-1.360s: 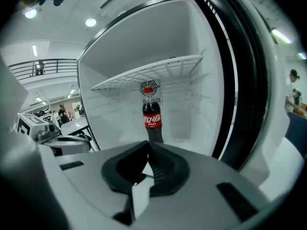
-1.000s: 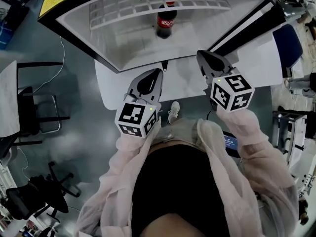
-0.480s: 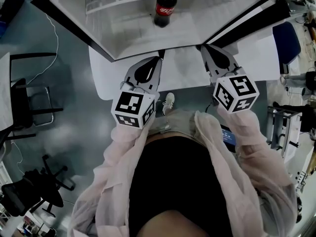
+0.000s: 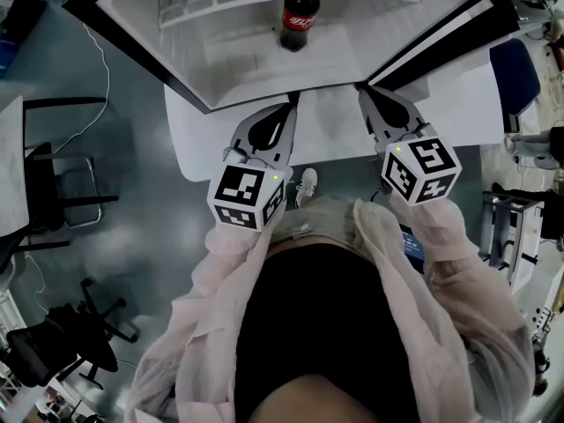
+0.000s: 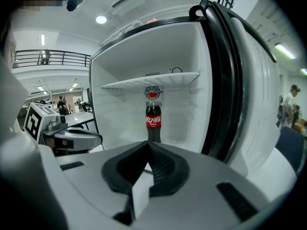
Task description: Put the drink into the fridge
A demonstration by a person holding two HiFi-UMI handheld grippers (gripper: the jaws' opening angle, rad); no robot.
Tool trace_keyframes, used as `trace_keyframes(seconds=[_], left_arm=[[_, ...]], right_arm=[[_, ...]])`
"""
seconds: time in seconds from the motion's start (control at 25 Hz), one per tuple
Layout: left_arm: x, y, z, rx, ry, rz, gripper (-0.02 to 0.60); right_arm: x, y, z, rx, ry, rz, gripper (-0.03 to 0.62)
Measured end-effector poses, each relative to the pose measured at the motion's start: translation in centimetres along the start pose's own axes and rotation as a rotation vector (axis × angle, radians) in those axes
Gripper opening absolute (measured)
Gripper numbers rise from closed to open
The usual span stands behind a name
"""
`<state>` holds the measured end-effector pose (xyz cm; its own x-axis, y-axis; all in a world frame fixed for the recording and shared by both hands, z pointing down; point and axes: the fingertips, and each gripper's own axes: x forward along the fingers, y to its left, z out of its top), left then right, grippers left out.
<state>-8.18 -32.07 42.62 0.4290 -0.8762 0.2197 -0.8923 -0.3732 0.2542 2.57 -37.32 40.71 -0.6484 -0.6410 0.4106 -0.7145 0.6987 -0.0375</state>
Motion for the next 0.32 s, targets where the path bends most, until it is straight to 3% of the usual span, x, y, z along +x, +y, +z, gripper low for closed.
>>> trace_keyframes(seconds=[0.32], left_arm=[[-0.26, -0.49, -0.72, -0.01, 0.014, 0.002, 0.011]], right_arm=[[-0.22, 0.96, -0.61, 0.012, 0.011, 0.022, 0.009]])
